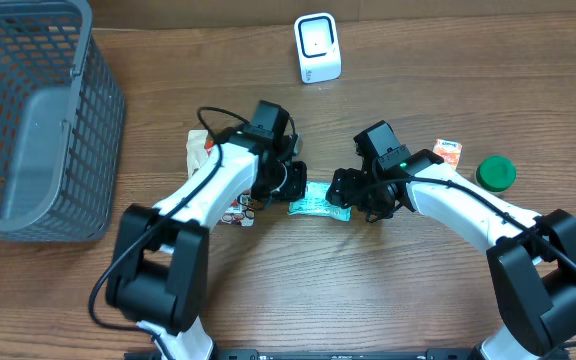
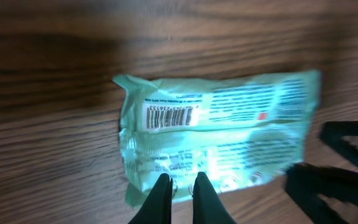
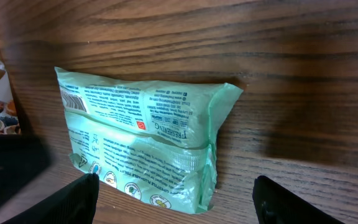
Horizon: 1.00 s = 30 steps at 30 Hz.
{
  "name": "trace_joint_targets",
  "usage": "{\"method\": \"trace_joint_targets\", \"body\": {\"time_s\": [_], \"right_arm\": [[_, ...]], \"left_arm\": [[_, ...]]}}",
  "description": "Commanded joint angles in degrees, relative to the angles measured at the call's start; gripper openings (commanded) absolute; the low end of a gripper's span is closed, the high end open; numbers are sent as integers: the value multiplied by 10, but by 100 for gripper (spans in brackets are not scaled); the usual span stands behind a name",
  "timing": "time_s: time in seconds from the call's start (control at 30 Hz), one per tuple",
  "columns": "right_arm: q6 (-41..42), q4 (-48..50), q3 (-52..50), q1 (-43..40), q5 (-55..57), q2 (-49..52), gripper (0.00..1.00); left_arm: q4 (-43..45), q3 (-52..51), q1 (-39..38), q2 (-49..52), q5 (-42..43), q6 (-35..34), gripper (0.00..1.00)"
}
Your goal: Scan the item barcode
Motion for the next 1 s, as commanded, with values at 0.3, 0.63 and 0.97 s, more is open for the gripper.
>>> {"method": "trace_joint_targets", "body": {"time_s": [0.3, 0.63, 0.97], "right_arm": [[47, 56, -40, -2, -2, 7, 73], [95, 162, -100, -2, -2, 7, 59], [105, 207, -122, 0, -17, 7, 38]], "left_arm": [[6, -5, -5, 73, 0, -29, 5], [7, -5, -6, 111, 2, -31, 5], [7, -5, -6, 111, 0, -31, 7]]}}
